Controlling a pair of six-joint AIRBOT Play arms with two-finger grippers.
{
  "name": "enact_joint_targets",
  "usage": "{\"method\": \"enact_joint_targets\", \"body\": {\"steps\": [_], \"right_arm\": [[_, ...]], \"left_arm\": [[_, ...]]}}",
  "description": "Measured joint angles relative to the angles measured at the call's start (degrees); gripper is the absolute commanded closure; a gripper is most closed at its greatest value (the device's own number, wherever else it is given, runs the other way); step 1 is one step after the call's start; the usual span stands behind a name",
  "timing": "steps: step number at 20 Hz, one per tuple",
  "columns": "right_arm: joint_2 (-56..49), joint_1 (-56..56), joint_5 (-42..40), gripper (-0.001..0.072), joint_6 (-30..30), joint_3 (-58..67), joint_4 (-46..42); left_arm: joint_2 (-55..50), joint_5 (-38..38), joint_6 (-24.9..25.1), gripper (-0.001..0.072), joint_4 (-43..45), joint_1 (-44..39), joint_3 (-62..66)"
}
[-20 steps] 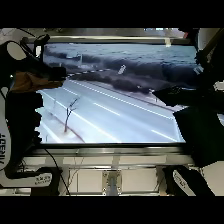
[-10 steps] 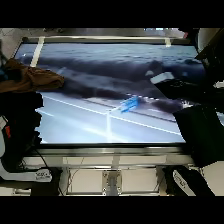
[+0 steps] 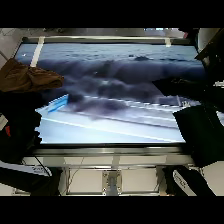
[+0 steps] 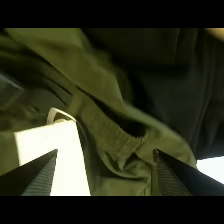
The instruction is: Fold the clothes and pants, and hang the long-sleeved shirts on hangers.
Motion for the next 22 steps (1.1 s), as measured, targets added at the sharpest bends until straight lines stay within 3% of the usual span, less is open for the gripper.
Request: {"method": "enact_joint_targets", "body": {"steps": [7,9,10,12,18,22], "right_arm": [[-0.04,0.02,-3.39,0.0259,0.46,0.00,0.13],[-0.02,0.00,-3.61,0.0259,0.55,0.00,0.11],[-0.04,0.02,-3.74,0.0259,0.61,0.00,0.11],[-0.04,0.02,-3.76,0.0259,0.63,0.00,0.09],[-0.02,0.00,-3.91,0.0259,1.16,0.33,-0.04],[0.04,-0.02,-3.67,0.0260,1.79,4.70,-0.83]], "left_arm": [[-5.22,0.31,3.72,0.0011,-1.75,-0.70,0.00],[-5.60,0.24,4.13,0.0071,0.13,-0.74,0.00],[-5.73,0.00,4.13,0.0225,1.97,-0.74,0.00],[-5.88,-1.20,4.26,0.0690,5.27,-0.59,0.00],[-4.59,-2.56,4.44,0.0697,8.74,-0.35,0.00],[3.17,-3.26,5.53,0.0696,6.10,-3.28,-0.02]]}}
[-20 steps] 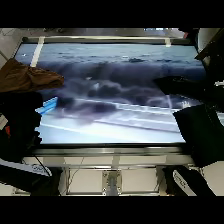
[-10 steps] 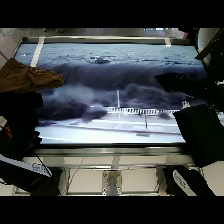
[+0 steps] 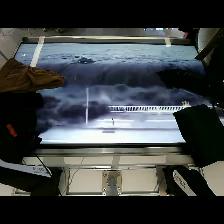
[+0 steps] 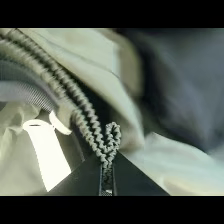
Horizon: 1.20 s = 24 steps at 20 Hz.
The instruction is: Fold the clothes and pants, and hang the long-sleeved shirts on hangers.
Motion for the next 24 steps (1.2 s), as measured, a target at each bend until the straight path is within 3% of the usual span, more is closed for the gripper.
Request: {"method": "enact_joint_targets", "body": {"steps": [5,10,14,18,19,21,24], "right_arm": [[0.07,0.00,5.31,0.0260,0.42,12.70,-12.39],[0.07,0.00,14.49,0.0260,3.80,22.34,-33.64],[-0.72,0.00,18.53,0.0260,4.96,24.33,-42.66],[-2.64,0.00,20.55,0.0260,5.33,23.37,-45.81],[-3.28,-0.02,20.85,0.0260,5.40,22.77,-46.12],[-4.87,0.00,21.70,0.0260,5.79,21.11,-46.38],[-8.00,0.00,21.97,0.0259,6.10,18.01,-46.69]], "left_arm": [[16.41,2.21,0.81,0.0698,-21.07,-8.79,0.00],[23.58,7.15,2.05,0.0697,-35.19,-31.63,-0.20],[19.02,10.93,2.40,0.0697,-36.09,-53.48,-0.59],[9.14,13.27,-1.86,0.0696,-26.64,-67.67,-0.72],[6.34,13.57,-3.17,0.0601,-24.70,-69.61,-0.72],[2.01,14.05,-5.31,-0.0004,-22.10,-71.71,-0.74],[-0.28,14.08,-6.91,0.0005,-19.50,-71.14,-0.04]]}}
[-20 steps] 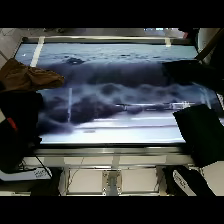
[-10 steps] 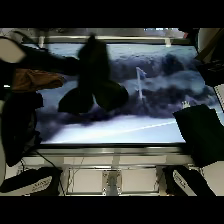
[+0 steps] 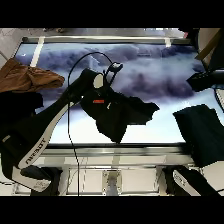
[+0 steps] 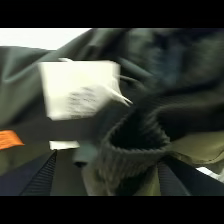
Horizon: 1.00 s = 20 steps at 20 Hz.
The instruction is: Fold the clothes and pants, and hang the long-sleeved shirts on hangers.
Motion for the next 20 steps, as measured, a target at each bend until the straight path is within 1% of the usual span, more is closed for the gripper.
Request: {"method": "enact_joint_targets", "body": {"steps": [4,6,7,8,9,10,11,13,15,18,20], "right_arm": [[-5.29,-0.02,-0.02,0.0258,0.11,-5.55,3.80],[-7.85,0.00,-1.90,0.0255,-0.28,-9.40,7.96],[-9.05,0.02,-3.56,0.0200,-1.33,-11.58,10.97],[-10.14,0.02,-5.49,0.0121,-2.64,-13.49,13.73],[-11.34,0.02,-7.52,0.0117,-4.00,-15.21,16.37],[-12.61,0.02,-8.96,0.0087,-4.94,-16.44,18.53],[-13.99,0.04,-10.14,0.0087,-5.77,-17.31,20.52],[-17.09,0.13,-11.78,0.0087,-7.39,-18.53,25.05],[-19.63,0.98,-12.57,0.0087,-9.46,-19.10,29.73],[-21.57,4.63,-13.84,0.0087,-13.77,-19.10,38.62],[-22.14,8.50,-14.78,0.0087,-15.72,-17.92,42.71]], "left_arm": [[4.79,-1.53,-0.63,0.0006,1.77,5.66,0.81],[8.15,-3.26,-0.85,0.0006,1.97,9.01,-0.52],[9.64,-4.13,-0.90,0.0006,2.27,10.36,-1.99],[11.21,-5.11,-1.05,0.0006,2.29,11.45,-4.26],[12.76,-6.14,-1.03,0.0007,1.99,12.15,-7.04],[14.16,-6.84,-1.03,0.0007,1.11,12.46,-10.05],[15.61,-7.39,-1.03,0.0006,-0.59,12.48,-13.53],[18.38,-5.97,-1.03,0.0007,-4.48,11.28,-20.52],[20.48,-2.49,-1.95,0.0007,-6.91,9.44,-26.56],[22.03,1.92,-4.52,0.0007,-9.09,6.67,-31.78],[22.58,4.68,-5.14,0.0007,-9.77,5.66,-33.24]]}}
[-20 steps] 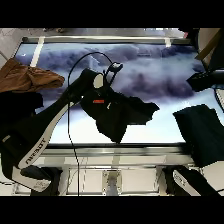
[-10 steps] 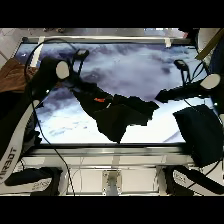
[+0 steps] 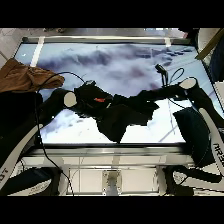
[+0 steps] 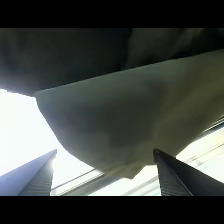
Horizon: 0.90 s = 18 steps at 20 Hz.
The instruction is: Fold the clothes and pants, and hang the long-sleeved shirts on hangers.
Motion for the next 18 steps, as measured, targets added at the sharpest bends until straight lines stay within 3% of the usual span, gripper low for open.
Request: {"method": "enact_joint_targets", "body": {"steps": [2,6,12,14,17,18], "right_arm": [[-0.31,4.35,-1.27,0.0088,-1.62,1.90,0.17],[-1.11,12.02,-4.15,0.0095,-2.97,6.10,-7.67],[-7.13,16.02,-5.62,0.0103,-3.06,12.70,-12.79],[-9.11,16.35,-5.60,0.0170,-2.95,14.38,-12.94],[-10.82,16.55,-5.38,0.0180,-2.84,15.50,-13.27],[-11.21,16.59,-5.31,0.0230,-2.84,15.69,-13.42]], "left_arm": [[0.28,2.71,-0.76,0.0007,-0.11,-0.13,-0.83],[0.55,5.33,-0.87,0.0007,-0.17,0.96,-1.49],[0.57,5.09,-0.85,0.0007,1.29,1.51,-2.45],[0.57,4.70,-0.85,0.0007,1.18,1.38,-3.80],[0.57,5.03,-0.85,0.0008,-0.61,1.25,-6.40],[0.57,6.45,-0.83,0.0009,-1.62,1.18,-6.99]]}}
